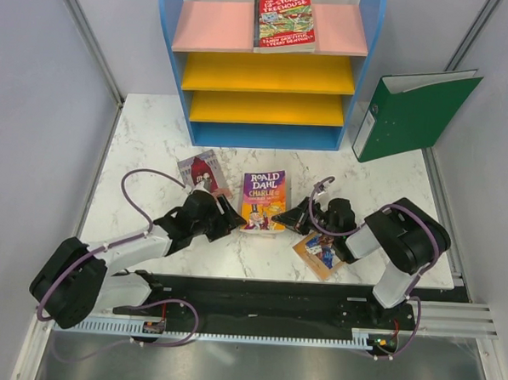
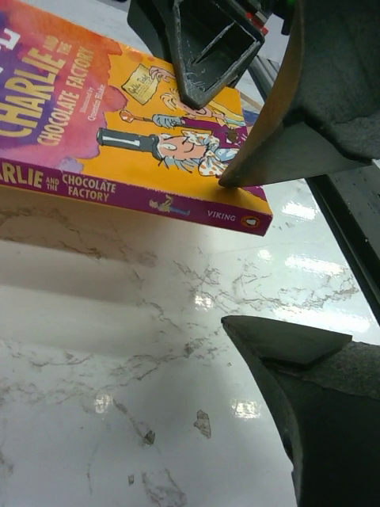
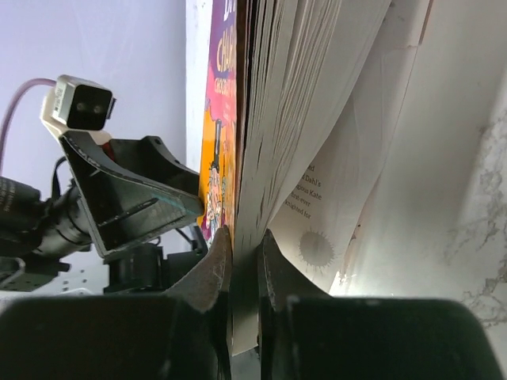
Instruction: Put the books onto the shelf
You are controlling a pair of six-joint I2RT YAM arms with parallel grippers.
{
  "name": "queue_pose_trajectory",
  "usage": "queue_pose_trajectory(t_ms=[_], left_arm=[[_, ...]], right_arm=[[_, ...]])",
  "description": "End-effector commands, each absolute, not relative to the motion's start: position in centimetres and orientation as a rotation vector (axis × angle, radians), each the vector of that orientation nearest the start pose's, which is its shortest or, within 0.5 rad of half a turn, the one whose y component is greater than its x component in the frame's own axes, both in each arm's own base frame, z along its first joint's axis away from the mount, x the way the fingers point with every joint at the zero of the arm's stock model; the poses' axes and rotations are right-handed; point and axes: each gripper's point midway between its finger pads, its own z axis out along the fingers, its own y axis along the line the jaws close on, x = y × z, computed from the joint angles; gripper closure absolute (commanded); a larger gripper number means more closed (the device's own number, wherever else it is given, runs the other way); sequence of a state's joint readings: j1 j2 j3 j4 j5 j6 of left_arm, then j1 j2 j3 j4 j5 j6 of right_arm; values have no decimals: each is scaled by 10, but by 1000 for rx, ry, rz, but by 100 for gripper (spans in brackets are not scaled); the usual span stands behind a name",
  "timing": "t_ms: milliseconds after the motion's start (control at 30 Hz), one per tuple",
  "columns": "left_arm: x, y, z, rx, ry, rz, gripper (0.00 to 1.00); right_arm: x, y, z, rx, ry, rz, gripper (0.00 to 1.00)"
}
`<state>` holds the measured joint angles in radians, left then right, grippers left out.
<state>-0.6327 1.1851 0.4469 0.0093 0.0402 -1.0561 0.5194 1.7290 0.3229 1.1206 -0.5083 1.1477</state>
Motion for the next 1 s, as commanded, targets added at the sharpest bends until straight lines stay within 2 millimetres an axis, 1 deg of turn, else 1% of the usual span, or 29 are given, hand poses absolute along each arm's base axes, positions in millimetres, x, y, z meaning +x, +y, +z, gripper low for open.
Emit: queue_pose_trajectory(t_ms=[0, 67, 100, 133, 167, 200, 233, 300, 333, 400, 433, 533, 600, 633, 667, 700, 733, 767, 800, 833, 867, 900, 933, 967], left_arm=[[240, -238, 69, -513, 2322, -978, 28], [243, -247, 75, -492, 2289, -1015, 29], [243, -251, 71, -490, 2297, -1020, 30], [246, -259, 77, -471, 2277, -1050, 31], [246, -262, 77, -467, 2279, -1059, 32], [245, -267, 72, -462, 2300, -1058, 33], [245, -275, 75, -439, 2303, -1076, 37], [244, -284, 75, -419, 2315, -1084, 42], [242, -290, 73, -406, 2331, -1085, 53], [240, -295, 71, -417, 2342, -1087, 74], [238, -299, 69, -414, 2351, -1089, 98], [235, -297, 70, -434, 2346, -1093, 98], [235, -291, 72, -451, 2331, -1074, 98], [232, -288, 72, -452, 2335, -1070, 98], [237, -282, 83, -461, 2287, -1050, 98], [235, -277, 84, -462, 2296, -1019, 98], [236, -273, 89, -459, 2285, -1004, 98], [239, -269, 104, -450, 2237, -1000, 98], [240, -265, 108, -447, 2230, -981, 98], [240, -261, 114, -436, 2235, -947, 98], [243, -255, 119, -450, 2222, -914, 98], [244, -249, 127, -460, 2213, -900, 98], [245, -248, 137, -460, 2213, -886, 98], [246, -247, 143, -430, 2206, -880, 98]], right_arm=[[248, 288, 129, 133, 1870, 1770, 98], [248, 288, 129, 133, 1868, 1770, 98], [249, 287, 129, 134, 1869, 1767, 98], [248, 287, 130, 131, 1865, 1767, 98], [249, 287, 128, 131, 1871, 1760, 98], [250, 287, 129, 130, 1868, 1757, 98], [249, 287, 128, 133, 1872, 1755, 98], [250, 286, 128, 130, 1874, 1750, 98], [250, 286, 128, 127, 1873, 1747, 97], [251, 285, 128, 128, 1874, 1739, 96], [250, 285, 126, 134, 1886, 1733, 96], [252, 283, 124, 144, 1894, 1722, 94], [253, 281, 123, 148, 1894, 1715, 89], [254, 280, 122, 153, 1896, 1712, 84], [254, 278, 121, 159, 1897, 1706, 81], [254, 277, 121, 159, 1898, 1701, 78], [255, 276, 121, 157, 1894, 1699, 70], [255, 273, 122, 163, 1891, 1695, 66], [256, 272, 122, 163, 1886, 1689, 57], [256, 270, 122, 170, 1885, 1674, 42], [256, 268, 120, 180, 1893, 1658, 35], [257, 267, 120, 179, 1898, 1644, 31], [258, 265, 111, 203, 1939, 1610, 26], [259, 263, 116, 180, 1925, 1579, 25]])
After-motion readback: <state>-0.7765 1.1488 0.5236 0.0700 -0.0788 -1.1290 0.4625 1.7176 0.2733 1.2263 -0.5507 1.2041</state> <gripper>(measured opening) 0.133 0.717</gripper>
